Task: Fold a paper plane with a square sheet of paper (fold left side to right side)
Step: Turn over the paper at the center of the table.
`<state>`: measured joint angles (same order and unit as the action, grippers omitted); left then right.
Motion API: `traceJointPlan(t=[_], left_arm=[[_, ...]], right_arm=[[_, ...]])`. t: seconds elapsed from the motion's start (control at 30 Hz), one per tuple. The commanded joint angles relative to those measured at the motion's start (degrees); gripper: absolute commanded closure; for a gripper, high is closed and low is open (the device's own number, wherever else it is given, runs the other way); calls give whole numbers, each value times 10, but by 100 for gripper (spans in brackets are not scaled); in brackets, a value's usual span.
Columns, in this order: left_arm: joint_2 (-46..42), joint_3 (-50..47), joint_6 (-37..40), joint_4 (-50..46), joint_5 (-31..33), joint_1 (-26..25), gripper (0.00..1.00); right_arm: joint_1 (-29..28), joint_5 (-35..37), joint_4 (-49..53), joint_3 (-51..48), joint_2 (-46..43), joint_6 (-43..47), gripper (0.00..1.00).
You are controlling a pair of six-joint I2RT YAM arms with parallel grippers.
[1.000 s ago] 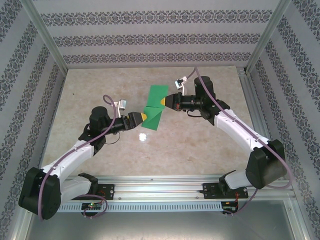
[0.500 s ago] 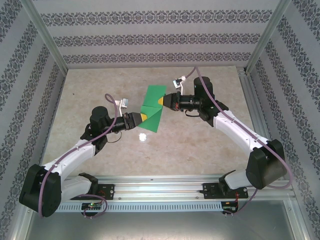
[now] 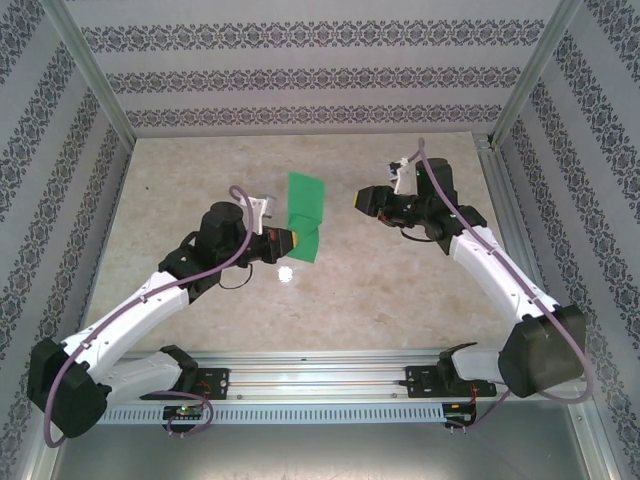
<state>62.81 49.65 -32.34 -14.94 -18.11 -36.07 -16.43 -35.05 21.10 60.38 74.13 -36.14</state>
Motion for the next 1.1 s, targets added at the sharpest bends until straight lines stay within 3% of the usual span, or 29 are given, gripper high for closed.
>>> traceJointPlan(t=[0.0,0.13,0.27,0.37,0.47,0.97,1.07], left_arm=[[42,60,146,-208,292,-78,100],[129,131,197,-296,512,-166,100],[202,178,239,-323,619,-213,100],[230,194,265,-309,643,-231,100],[252,205,289,-292,657,-248,100],[283,222,330,-262,655,-271,100],[288,224,331,-263,658,-272,100]], right_arm=[[14,67,39,-24,-43,-30,48],[13,46,1,-29,-69,-190,42],[-2,38,-8,-16,-82,-305,44],[-34,101,81,28,-75,-311,41],[-56,120,131,58,-42,-318,41],[-109,142,119,130,118,-379,43],[-111,138,114,133,137,-384,54]])
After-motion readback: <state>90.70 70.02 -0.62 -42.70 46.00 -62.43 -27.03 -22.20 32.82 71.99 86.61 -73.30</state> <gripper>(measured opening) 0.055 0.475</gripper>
